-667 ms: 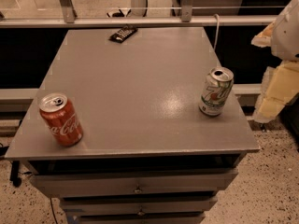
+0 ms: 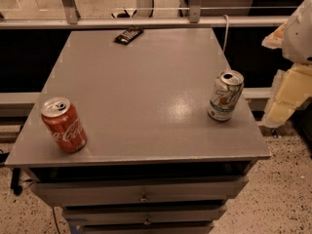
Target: Move 7up can near rxbar chocolate
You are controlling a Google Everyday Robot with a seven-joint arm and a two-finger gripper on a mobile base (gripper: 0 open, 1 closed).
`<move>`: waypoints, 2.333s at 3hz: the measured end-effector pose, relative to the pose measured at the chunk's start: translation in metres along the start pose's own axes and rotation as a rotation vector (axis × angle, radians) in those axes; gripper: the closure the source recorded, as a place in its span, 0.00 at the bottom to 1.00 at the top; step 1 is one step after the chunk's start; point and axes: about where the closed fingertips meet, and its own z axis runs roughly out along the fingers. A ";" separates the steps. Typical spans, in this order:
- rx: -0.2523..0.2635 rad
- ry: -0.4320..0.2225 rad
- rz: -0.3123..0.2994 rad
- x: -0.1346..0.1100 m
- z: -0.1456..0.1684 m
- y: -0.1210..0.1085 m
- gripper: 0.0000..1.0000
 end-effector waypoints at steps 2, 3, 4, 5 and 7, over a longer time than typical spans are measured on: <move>0.015 -0.144 0.114 0.013 0.043 -0.024 0.00; 0.017 -0.281 0.204 0.016 0.065 -0.040 0.00; 0.007 -0.451 0.285 0.010 0.081 -0.048 0.00; -0.025 -0.638 0.348 -0.013 0.088 -0.048 0.00; -0.002 -0.817 0.375 -0.033 0.099 -0.047 0.41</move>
Offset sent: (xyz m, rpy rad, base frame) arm 0.0615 -0.0241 -0.0632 0.3243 -0.0682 -0.1450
